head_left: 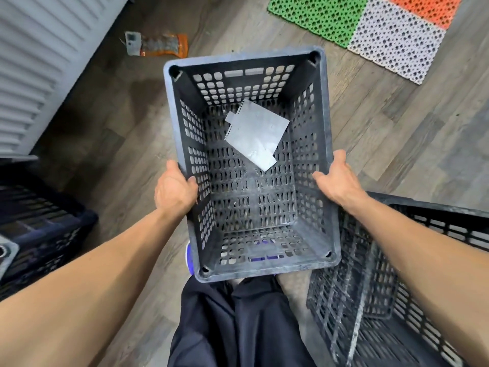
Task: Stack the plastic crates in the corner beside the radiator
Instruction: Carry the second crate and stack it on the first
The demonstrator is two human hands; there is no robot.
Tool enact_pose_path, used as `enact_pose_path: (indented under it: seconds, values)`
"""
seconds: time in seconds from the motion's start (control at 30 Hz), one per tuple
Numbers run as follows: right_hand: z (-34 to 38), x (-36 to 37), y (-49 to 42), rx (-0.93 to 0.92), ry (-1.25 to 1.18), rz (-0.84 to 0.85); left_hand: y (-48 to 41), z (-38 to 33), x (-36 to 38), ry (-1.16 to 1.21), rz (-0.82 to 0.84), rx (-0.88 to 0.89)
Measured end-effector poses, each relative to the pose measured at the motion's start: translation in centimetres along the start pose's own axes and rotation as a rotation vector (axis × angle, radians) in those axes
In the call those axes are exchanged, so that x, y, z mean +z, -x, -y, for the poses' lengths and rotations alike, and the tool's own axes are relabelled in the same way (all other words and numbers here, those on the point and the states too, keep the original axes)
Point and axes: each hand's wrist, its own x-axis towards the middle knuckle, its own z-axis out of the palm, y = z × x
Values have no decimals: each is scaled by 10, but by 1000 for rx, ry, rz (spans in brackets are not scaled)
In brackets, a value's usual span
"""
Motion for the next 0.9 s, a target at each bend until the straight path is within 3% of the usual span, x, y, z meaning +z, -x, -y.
enact_pose_path:
  seconds: [0.47,0.9]
  values:
    - [44,-33,103,-147,20,-41,72,45,-108,43,-68,-67]
    - [105,-80,258,-302,122,11,223,110,-226,108,-168,-269]
